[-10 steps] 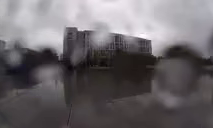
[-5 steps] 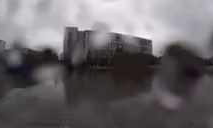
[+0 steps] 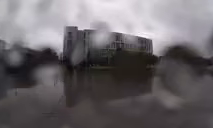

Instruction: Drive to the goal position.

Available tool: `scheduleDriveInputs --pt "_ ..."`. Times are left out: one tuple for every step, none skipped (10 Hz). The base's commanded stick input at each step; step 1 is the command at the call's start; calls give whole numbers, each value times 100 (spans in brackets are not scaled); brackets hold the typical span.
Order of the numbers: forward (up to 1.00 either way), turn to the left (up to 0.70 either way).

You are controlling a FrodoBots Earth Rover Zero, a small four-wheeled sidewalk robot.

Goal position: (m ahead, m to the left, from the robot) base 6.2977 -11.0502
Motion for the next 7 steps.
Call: scheduleDriveInputs --pt "100 -39" --pt "100 -40" --pt "100 -40" --pt "100 -39" --pt "100 -40" --pt "100 -39" --pt "100 -40"
